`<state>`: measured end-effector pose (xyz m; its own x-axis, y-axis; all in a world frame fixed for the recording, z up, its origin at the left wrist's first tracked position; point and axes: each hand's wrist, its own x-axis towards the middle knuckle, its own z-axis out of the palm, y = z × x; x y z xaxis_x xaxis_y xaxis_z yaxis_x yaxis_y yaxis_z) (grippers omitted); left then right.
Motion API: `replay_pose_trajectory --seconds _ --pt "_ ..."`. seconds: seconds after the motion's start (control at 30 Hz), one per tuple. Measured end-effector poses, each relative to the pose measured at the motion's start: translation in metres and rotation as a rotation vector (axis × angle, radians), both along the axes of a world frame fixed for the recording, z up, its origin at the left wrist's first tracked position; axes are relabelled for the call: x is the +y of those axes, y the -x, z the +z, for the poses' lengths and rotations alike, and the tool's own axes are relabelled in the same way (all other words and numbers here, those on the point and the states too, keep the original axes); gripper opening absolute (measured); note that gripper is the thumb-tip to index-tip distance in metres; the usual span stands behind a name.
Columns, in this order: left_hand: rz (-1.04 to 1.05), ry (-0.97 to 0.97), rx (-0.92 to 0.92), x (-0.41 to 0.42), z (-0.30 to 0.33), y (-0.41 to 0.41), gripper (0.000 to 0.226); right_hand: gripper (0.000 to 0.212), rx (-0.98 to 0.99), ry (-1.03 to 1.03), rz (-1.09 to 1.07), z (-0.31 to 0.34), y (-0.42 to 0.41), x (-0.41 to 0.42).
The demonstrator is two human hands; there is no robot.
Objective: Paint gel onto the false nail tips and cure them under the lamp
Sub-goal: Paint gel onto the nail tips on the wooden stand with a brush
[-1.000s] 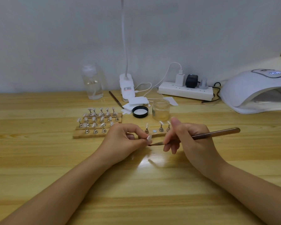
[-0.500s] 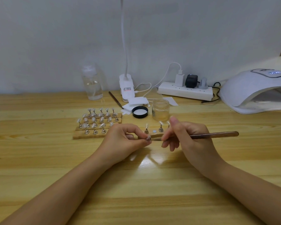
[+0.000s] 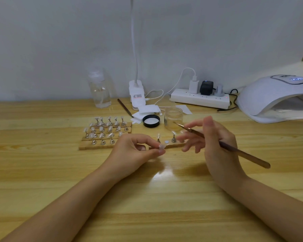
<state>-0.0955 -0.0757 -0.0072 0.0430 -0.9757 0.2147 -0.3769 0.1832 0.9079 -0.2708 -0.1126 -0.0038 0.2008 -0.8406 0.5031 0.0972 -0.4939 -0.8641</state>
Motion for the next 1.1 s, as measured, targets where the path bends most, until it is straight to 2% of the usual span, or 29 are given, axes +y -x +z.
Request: replay_pose_trajectory --seconds 0.07,0.13,0.23,0.3,0.37,0.5,0.63,0.83,0.93,1.0,1.1 --pt "-0.042 0.022 0.04 0.001 0.001 0.0 0.006 0.05 0.02 -0.009 -0.004 0.001 0.0 0.0" --pt "-0.078 0.05 0.047 0.0 0.001 -0.001 0.004 0.045 0.081 0.045 0.008 0.0 -0.001 0.0" --pt "-0.126 0.088 0.032 -0.001 0.0 -0.001 0.012 0.018 0.295 0.205 0.02 0.001 -0.003 -0.001" --pt "-0.136 0.109 0.022 -0.001 -0.001 -0.002 0.013 0.031 0.421 0.303 0.043 -0.001 -0.005 -0.001" --pt "-0.137 0.116 0.015 -0.001 -0.001 -0.002 0.011 0.034 0.482 0.373 0.044 -0.002 -0.006 -0.001" --pt "-0.178 0.148 0.021 0.001 0.0 0.0 0.011 0.02 0.465 0.415 0.016 -0.004 -0.006 -0.001" --pt "-0.153 0.135 0.04 0.001 0.0 0.0 0.014 0.024 0.457 0.448 0.008 -0.004 -0.006 -0.002" --pt "-0.027 0.117 0.082 0.005 0.004 0.001 0.022 0.02 0.308 0.314 -0.033 -0.003 -0.004 -0.005" --pt "0.07 0.17 0.177 0.004 0.004 -0.001 0.006 0.02 0.227 0.247 -0.062 -0.003 -0.004 -0.008" --pt "0.143 0.237 0.185 0.002 0.003 0.0 0.015 0.02 0.218 0.247 -0.074 -0.002 -0.005 -0.008" --pt "0.194 0.282 -0.024 -0.001 0.0 0.003 0.041 0.017 0.229 0.268 -0.106 -0.001 -0.005 -0.01"
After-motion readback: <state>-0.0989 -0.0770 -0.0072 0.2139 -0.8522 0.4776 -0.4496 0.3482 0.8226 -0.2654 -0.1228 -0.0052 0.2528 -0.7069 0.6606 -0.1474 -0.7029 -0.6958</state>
